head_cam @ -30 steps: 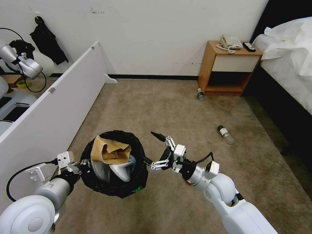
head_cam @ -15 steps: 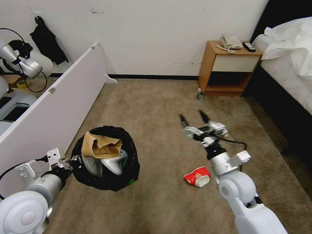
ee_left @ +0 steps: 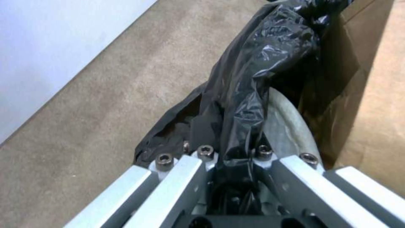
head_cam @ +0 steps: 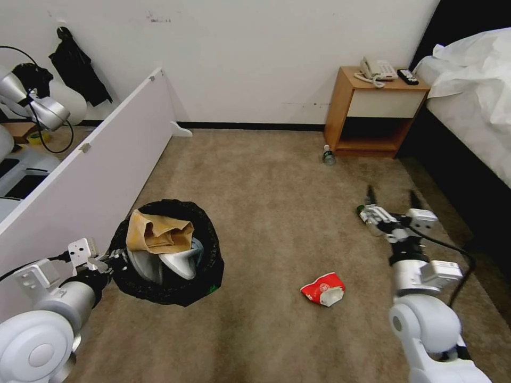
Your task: Pick up the trash bin, then pick up the garbage from the floor and place it into the trash bin.
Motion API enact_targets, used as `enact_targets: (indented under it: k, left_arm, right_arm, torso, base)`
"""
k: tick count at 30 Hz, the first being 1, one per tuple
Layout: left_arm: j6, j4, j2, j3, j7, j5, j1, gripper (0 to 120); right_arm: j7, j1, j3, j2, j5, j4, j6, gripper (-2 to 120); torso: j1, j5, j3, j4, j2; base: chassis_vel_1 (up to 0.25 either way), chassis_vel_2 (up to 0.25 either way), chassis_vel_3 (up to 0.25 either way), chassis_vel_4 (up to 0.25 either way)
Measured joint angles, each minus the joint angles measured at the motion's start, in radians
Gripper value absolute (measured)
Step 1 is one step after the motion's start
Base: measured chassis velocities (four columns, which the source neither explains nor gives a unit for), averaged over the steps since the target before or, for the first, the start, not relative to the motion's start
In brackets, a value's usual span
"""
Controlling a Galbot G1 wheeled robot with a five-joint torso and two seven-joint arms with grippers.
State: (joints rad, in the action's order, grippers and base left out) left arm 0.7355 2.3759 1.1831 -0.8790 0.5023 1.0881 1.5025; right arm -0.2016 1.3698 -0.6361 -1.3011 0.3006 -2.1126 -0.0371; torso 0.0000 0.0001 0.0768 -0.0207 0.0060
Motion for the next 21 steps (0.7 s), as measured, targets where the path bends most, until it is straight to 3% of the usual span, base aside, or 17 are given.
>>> enact_targets:
  k: [21]
  left_arm:
    - [0.000,0.020,0.005,-0.019,-0.012,0.006,0.023,1]
  right_arm:
    - [0.030,0.034,-0.039,-0.036,-0.068,-0.003,-0.027,100]
  torso:
    - [0.000,-0.0001,0.000,0.0000,0.000]
  base:
    - [0.000,0.000,0.000,0.000]
